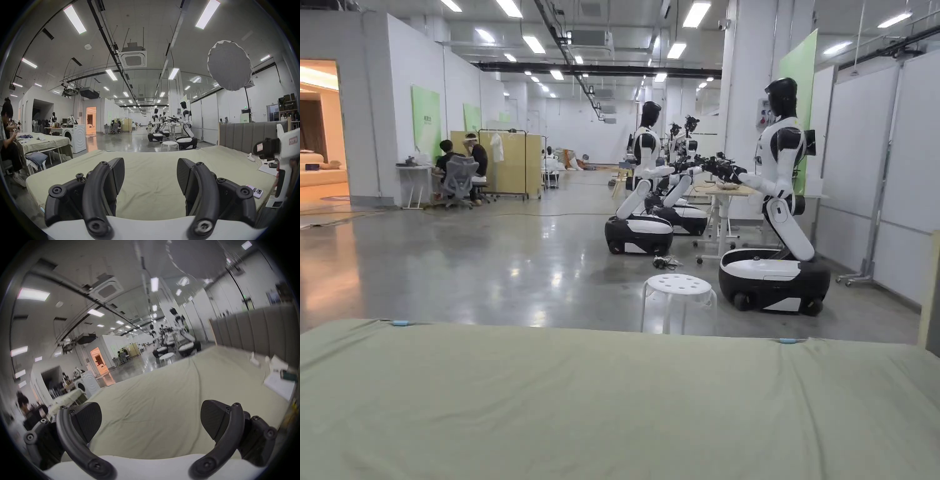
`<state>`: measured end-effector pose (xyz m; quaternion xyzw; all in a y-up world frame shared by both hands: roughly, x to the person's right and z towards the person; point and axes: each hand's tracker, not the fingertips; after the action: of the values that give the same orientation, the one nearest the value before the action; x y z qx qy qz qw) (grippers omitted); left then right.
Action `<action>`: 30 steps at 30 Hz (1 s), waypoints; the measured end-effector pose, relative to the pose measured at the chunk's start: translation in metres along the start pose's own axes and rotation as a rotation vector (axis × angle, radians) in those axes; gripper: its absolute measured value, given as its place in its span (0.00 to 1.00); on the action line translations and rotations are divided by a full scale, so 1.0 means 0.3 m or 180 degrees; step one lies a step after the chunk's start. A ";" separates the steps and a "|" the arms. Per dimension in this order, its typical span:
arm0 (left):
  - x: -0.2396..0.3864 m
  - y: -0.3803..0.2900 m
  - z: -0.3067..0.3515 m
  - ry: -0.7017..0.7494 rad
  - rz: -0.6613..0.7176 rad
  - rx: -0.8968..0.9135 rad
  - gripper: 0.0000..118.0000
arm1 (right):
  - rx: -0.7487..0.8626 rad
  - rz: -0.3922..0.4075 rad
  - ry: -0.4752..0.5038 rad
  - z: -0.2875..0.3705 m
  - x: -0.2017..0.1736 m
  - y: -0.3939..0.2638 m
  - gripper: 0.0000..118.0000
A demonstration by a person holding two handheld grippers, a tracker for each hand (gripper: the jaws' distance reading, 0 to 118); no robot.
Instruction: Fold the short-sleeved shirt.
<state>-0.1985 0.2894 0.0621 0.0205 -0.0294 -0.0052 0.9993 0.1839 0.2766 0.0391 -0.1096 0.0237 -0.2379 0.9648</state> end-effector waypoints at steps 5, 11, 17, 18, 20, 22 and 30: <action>-0.009 0.005 0.000 -0.0039 0.0114 -0.0005 0.56 | -0.0015 -0.0234 0.0207 -0.004 0.027 0.003 1.00; -0.013 0.010 0.000 -0.0025 0.0107 -0.0026 0.56 | -0.0266 -0.0075 -0.0134 -0.028 0.025 -0.001 1.00; -0.017 0.010 -0.002 -0.0049 0.0178 -0.0060 0.56 | -0.0227 -0.0029 -0.0104 -0.022 -0.003 -0.009 1.00; -0.016 0.012 -0.002 -0.0042 0.0166 -0.0062 0.56 | -0.0208 -0.0004 -0.0075 -0.019 -0.008 -0.009 1.00; -0.014 0.014 -0.002 -0.0038 0.0161 -0.0060 0.56 | -0.0166 0.0080 -0.0061 -0.015 -0.018 -0.009 1.00; -0.014 0.018 -0.001 -0.0067 0.0197 -0.0049 0.56 | -0.0125 0.0171 -0.0119 -0.004 -0.041 -0.002 1.00; -0.017 0.017 -0.004 -0.0166 0.0331 -0.0070 0.56 | -0.0074 0.0216 -0.0002 0.003 -0.035 -0.023 1.00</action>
<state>-0.2036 0.2946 0.0608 0.0077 -0.0565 0.0459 0.9973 0.1716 0.2756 0.0416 -0.1200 0.0298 -0.2048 0.9710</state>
